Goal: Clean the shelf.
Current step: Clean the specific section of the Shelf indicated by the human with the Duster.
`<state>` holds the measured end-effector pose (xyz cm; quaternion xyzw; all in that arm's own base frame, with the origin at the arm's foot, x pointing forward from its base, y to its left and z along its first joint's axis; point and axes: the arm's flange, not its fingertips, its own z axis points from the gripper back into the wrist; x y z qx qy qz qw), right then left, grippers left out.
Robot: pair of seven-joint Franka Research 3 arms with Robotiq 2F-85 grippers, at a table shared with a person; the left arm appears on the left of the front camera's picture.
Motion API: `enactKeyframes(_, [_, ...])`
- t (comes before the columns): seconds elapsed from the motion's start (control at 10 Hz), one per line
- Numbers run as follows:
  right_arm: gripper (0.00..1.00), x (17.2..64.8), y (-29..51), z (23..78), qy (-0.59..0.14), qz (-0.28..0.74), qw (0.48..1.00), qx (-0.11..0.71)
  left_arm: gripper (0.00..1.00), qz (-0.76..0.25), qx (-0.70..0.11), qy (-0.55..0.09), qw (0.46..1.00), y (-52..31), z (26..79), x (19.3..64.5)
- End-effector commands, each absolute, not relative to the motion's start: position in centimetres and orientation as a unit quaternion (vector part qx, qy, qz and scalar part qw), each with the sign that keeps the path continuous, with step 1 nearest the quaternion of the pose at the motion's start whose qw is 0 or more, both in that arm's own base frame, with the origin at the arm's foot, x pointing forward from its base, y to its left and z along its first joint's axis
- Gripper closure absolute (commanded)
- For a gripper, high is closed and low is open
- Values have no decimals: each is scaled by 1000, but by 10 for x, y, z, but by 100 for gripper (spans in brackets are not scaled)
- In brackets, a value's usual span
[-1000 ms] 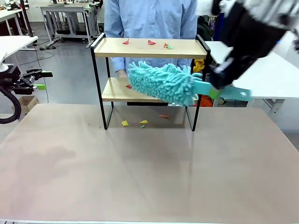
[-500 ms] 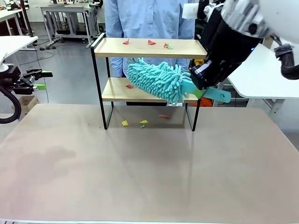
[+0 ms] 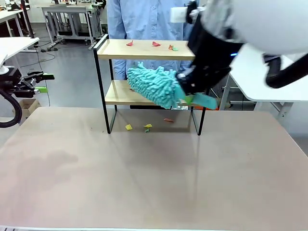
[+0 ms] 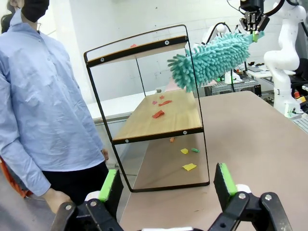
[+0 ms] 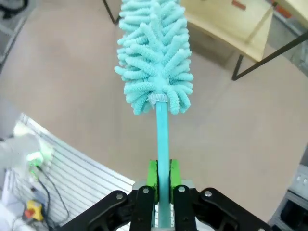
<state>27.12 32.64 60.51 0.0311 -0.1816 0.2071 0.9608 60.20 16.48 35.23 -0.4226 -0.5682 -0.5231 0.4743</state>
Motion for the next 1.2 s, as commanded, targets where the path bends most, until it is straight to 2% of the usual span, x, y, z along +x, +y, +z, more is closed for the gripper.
enactKeyframes(0.0, [87, 293, 378, 606, -198, 139, 970, 1, 0, -529, -419, -569, 470, 164, 354, 600])
enactKeyframes(0.3, [87, 315, 436, 595, -227, 53, 972, 15, 0, -529, -419, -569, 470, 164, 354, 600])
enactKeyframes(0.8, [87, 367, 495, 565, -257, 36, 965, 45, 0, -529, -419, -569, 470, 164, 354, 600])
enactKeyframes(1.1, [87, 396, 512, 546, -239, 5, 968, 78, 0, -529, -419, -569, 470, 164, 354, 600])
